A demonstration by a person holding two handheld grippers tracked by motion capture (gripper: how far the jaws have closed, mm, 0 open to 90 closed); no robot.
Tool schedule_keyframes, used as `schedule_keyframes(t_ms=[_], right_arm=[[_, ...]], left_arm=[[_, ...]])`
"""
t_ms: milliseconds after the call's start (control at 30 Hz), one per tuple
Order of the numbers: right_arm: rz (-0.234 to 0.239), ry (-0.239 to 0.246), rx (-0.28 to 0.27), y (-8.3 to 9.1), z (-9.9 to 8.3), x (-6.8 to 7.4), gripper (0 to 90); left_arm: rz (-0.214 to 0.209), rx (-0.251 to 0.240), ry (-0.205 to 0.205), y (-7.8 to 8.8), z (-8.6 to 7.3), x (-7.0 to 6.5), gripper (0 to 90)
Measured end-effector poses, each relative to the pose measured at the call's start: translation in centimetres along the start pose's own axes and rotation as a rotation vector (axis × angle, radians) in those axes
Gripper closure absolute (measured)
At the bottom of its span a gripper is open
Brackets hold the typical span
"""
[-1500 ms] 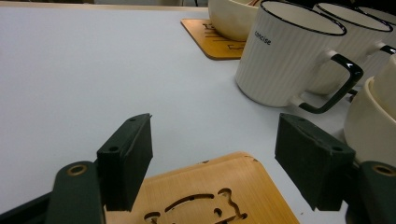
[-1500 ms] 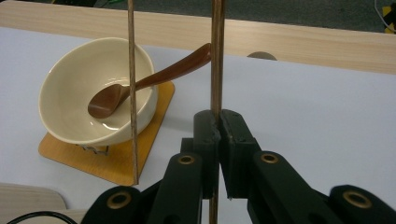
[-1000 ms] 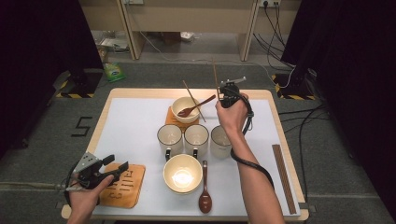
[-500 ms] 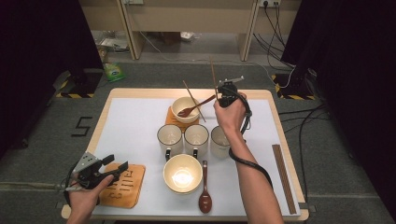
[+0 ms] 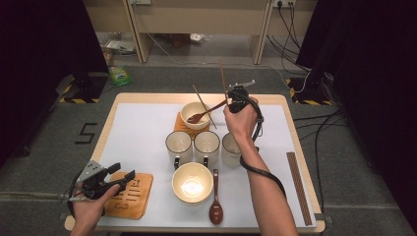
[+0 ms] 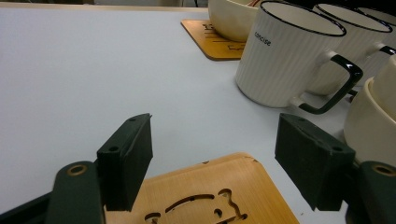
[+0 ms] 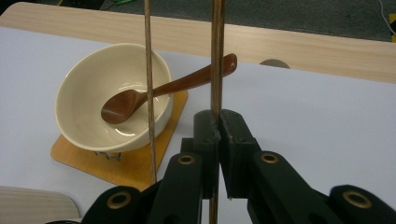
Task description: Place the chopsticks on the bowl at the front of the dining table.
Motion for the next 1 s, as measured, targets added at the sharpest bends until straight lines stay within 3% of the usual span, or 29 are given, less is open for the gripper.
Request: schedule_keyframes(t_ms=[1000], right_arm=[[0.010,0.011,0.010,-0.50,0.01,0.86,85.4]], left_arm=[[0.001,-0.001,0.002,0.01,0.01,0.03,26.8]])
Point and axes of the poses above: each handheld gripper's, and its own axes: y roughly backward along the jaws, z roughly out of its top, x roughly to its left, the point moved 6 cm from there along -y, roughly forward along the jaws, and after that the axes turned 3 degrees about -y, right-handed, at the moved point
